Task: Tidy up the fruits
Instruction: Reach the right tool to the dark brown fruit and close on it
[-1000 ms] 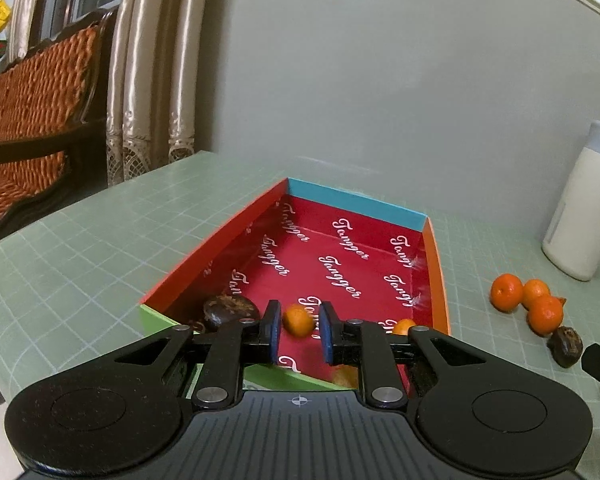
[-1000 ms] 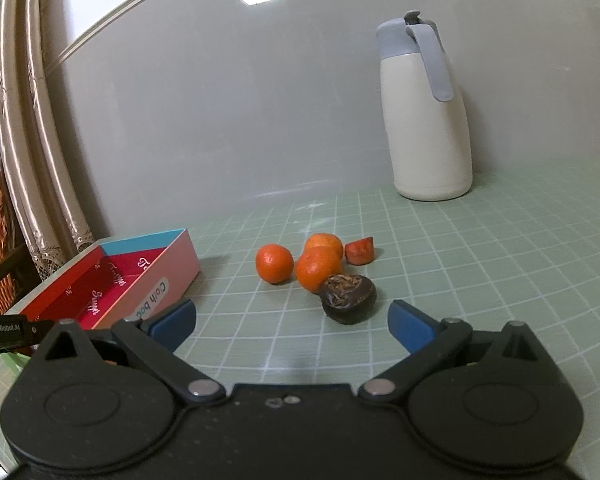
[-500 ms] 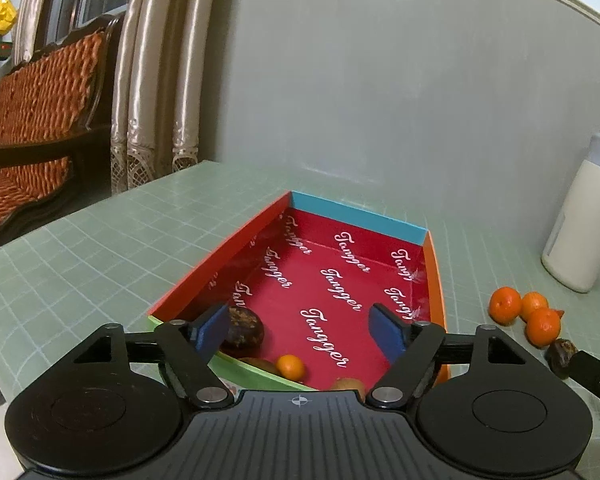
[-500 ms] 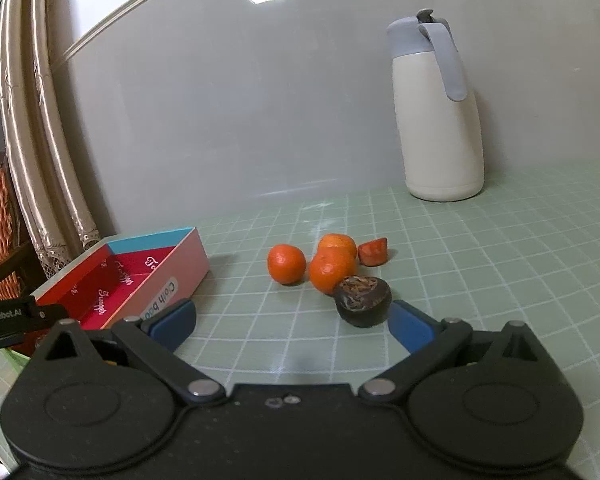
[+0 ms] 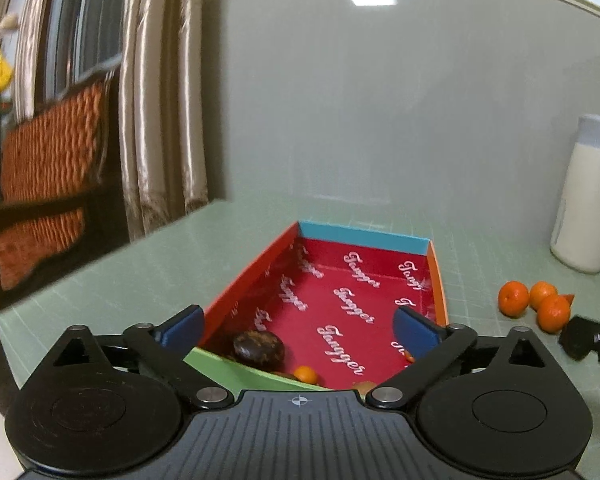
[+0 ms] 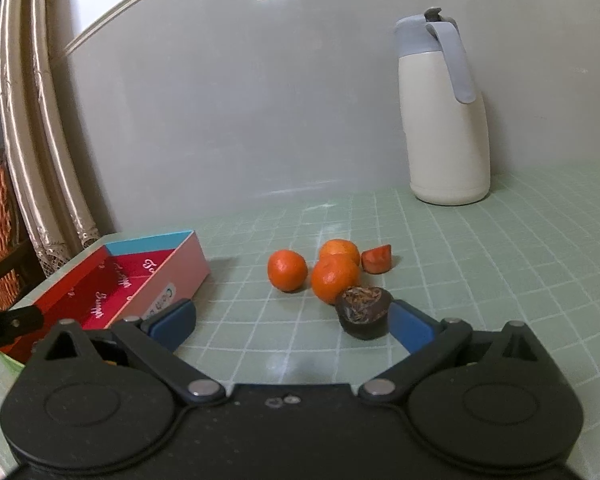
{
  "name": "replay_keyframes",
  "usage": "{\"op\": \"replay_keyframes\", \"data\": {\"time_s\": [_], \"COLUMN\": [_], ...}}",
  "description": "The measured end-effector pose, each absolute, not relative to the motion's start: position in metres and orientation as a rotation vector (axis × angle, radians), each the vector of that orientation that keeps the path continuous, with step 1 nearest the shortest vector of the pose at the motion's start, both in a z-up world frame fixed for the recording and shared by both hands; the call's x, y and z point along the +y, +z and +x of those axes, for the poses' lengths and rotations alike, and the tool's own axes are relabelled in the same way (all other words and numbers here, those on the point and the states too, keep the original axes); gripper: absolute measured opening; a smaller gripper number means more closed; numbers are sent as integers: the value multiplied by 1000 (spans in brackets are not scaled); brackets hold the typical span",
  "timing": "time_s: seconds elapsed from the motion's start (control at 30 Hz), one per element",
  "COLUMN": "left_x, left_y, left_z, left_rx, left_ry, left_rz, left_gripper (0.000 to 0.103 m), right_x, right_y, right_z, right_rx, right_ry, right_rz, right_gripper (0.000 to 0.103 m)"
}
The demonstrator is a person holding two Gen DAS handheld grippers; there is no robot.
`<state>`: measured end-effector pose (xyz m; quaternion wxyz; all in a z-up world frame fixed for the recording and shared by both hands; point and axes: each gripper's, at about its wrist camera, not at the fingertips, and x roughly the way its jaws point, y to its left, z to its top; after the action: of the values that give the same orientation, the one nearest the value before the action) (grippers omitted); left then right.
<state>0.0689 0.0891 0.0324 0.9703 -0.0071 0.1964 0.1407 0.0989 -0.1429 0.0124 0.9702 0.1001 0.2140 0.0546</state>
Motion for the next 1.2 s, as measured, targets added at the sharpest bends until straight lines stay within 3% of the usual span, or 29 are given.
{"op": "replay_keyframes", "data": {"time_s": [0.6, 1.2], "left_x": [89, 68], "left_y": [25, 21], "left_z": [65, 82], "left_rx": [406, 408], "left_ry": [354, 352], "left_rz": [103, 110], "left_gripper": [103, 103], "right_x": [-165, -180], "right_y": [2, -3], "right_z": [130, 150], "right_rx": [535, 591], "right_ry": [50, 35], "right_rz": [185, 146], "right_gripper": [102, 91]}}
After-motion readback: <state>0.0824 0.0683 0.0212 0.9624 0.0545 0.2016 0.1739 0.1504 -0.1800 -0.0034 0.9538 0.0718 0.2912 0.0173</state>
